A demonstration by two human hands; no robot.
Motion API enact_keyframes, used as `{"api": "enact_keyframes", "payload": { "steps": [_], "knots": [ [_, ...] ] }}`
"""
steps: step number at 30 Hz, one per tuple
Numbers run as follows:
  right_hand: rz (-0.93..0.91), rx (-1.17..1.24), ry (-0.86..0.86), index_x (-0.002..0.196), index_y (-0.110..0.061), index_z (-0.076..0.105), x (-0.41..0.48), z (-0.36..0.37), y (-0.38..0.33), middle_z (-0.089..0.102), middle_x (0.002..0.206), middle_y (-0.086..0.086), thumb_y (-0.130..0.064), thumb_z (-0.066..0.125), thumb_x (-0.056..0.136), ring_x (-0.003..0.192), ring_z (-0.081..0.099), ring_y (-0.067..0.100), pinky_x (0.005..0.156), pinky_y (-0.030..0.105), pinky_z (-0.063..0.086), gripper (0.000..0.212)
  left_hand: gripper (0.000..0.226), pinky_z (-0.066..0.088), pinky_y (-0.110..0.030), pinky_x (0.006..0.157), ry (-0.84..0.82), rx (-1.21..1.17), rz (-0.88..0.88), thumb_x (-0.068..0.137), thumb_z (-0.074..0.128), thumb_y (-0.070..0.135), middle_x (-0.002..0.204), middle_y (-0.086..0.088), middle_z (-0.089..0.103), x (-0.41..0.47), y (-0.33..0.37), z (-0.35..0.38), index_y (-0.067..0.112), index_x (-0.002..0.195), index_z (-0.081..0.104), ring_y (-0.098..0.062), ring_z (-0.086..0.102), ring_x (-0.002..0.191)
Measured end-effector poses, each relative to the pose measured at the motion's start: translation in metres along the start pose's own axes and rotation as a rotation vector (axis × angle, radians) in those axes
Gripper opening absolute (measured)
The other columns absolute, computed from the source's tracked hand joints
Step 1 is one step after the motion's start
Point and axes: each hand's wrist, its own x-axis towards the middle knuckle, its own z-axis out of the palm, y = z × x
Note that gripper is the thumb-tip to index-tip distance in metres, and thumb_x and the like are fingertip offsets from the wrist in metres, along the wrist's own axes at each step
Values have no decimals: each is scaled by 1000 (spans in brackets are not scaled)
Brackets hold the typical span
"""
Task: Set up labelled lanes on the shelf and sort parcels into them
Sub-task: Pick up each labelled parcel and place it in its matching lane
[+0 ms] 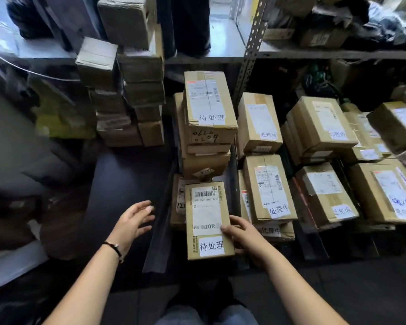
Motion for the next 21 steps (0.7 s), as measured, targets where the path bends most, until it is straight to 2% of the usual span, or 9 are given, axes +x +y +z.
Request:
{"api": "enact_keyframes", "payload": {
  "steps": [2, 7, 11, 13, 15, 17, 18, 20, 21],
  "knots": [
    [18, -54, -23, 128, -33, 60, 8, 7, 0, 72, 119, -6, -40, 79, 80, 109, 70, 18, 90, 47, 57, 52, 22, 53, -35, 83, 29, -5, -22, 100, 56, 20, 123, -5, 67, -2, -5, -3, 21, 121, 62, -22, 66, 108],
    [59, 10, -63, 121, -25, 61, 30, 22, -3, 77, 107, -2, -23, 71, 92, 95, 74, 16, 82, 39, 55, 31, 23, 53, -36, 88, 59, -3, -72, 100, 56, 19, 120, -3, 68, -11, -16, 0, 20, 122, 62, -22, 65, 111],
    [51, 64, -48, 130, -20, 58, 48, 27, -6, 76, 113, 4, -22, 74, 88, 106, 72, 26, 101, 54, 52, 45, 22, 53, -36, 89, 74, -1, -108, 99, 59, 21, 121, -2, 68, -11, -24, 0, 24, 119, 64, -21, 65, 112],
    [42, 67, -25, 134, -18, 56, 55, 28, -5, 75, 117, 5, -24, 78, 83, 107, 72, 27, 103, 60, 49, 56, 20, 53, -36, 91, 80, 10, -100, 98, 60, 22, 120, 0, 68, -10, -27, 0, 26, 117, 64, -18, 65, 112],
    [39, 75, -12, 135, -16, 55, 59, 28, -2, 74, 119, 5, -23, 78, 83, 107, 72, 27, 102, 60, 48, 58, 20, 52, -35, 92, 98, 43, -89, 97, 62, 21, 119, 2, 68, -9, -31, 1, 26, 116, 65, -14, 63, 112],
    [48, 97, -8, 133, -16, 56, 59, 29, 1, 74, 119, 5, -19, 74, 89, 107, 72, 26, 95, 54, 54, 48, 26, 51, -31, 91, 105, 103, -85, 95, 65, 17, 119, 5, 66, -6, -36, 1, 25, 119, 63, -10, 62, 111],
    [51, 104, -10, 131, -17, 57, 57, 29, 2, 73, 120, 4, -19, 72, 91, 107, 72, 25, 85, 46, 60, 43, 32, 51, -30, 92, 94, 151, -93, 93, 67, 14, 120, 7, 64, -5, -39, 1, 25, 123, 61, -8, 62, 110],
    [44, 98, -17, 131, -20, 55, 51, 29, -1, 70, 123, 2, -23, 71, 93, 108, 71, 24, 65, 31, 58, 41, 43, 51, -33, 95, 48, 264, -119, 91, 68, 9, 122, 8, 61, -5, -44, 1, 29, 127, 56, -9, 61, 111],
    [39, 87, -12, 133, -21, 54, 49, 29, -1, 69, 125, 1, -26, 71, 92, 108, 71, 23, 63, 28, 56, 44, 47, 52, -33, 92, 17, 310, -133, 90, 67, 5, 123, 7, 60, -6, -46, 2, 31, 128, 54, -12, 61, 112]
  ]
}}
